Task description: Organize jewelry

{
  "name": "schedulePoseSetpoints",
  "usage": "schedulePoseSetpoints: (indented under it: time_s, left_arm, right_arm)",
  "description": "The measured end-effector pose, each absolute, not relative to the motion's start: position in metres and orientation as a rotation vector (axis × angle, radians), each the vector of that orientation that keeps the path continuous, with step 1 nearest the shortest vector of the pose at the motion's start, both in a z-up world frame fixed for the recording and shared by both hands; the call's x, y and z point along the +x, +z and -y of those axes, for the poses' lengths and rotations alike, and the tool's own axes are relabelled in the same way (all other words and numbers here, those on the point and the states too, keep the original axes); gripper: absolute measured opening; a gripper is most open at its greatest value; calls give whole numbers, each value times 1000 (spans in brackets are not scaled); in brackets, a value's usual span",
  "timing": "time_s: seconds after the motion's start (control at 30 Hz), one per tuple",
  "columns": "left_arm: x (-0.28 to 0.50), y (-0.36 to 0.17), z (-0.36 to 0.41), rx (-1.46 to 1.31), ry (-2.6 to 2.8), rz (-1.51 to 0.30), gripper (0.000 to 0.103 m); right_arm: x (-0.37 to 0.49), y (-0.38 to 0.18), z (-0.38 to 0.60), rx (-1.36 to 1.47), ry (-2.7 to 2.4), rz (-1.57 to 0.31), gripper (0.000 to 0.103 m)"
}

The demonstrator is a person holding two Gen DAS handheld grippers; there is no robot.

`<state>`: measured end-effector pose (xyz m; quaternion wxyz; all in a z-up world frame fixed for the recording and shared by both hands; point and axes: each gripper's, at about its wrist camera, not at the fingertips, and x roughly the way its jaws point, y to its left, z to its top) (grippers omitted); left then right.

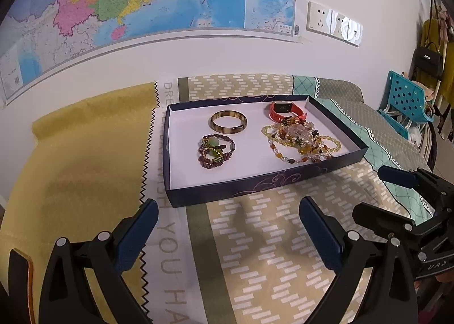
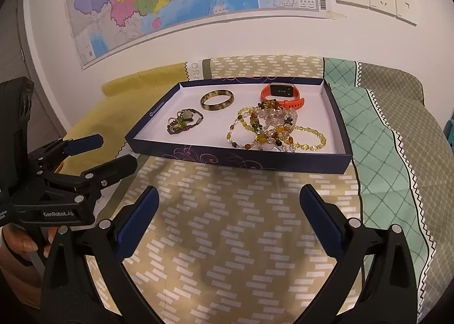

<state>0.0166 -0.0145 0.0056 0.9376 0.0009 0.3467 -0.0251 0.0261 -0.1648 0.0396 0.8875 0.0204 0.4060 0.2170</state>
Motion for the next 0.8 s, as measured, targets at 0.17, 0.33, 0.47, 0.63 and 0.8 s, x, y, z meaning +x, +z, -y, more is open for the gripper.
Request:
schedulePoseSetpoints:
  time_s: [0.17, 0.33, 0.47, 0.63, 0.8]
  left_arm:
    - [12, 4, 18, 9, -52, -710, 96]
    - [10, 4, 19, 8, -49, -712, 96]
    - [8, 5, 21, 17, -47, -709, 96]
    - [5, 6, 22, 16, -45, -707, 96]
    - [3, 7, 24, 26, -43, -701, 96]
  right_arm:
    - [23, 39, 166, 53, 444, -845, 98]
    - [21, 39, 167, 57, 445, -849, 98]
    - [19, 40, 168, 61, 447, -842, 98]
    - [18, 41, 168, 64, 447, -840, 98]
    - [16, 40, 169, 64, 446, -842, 98]
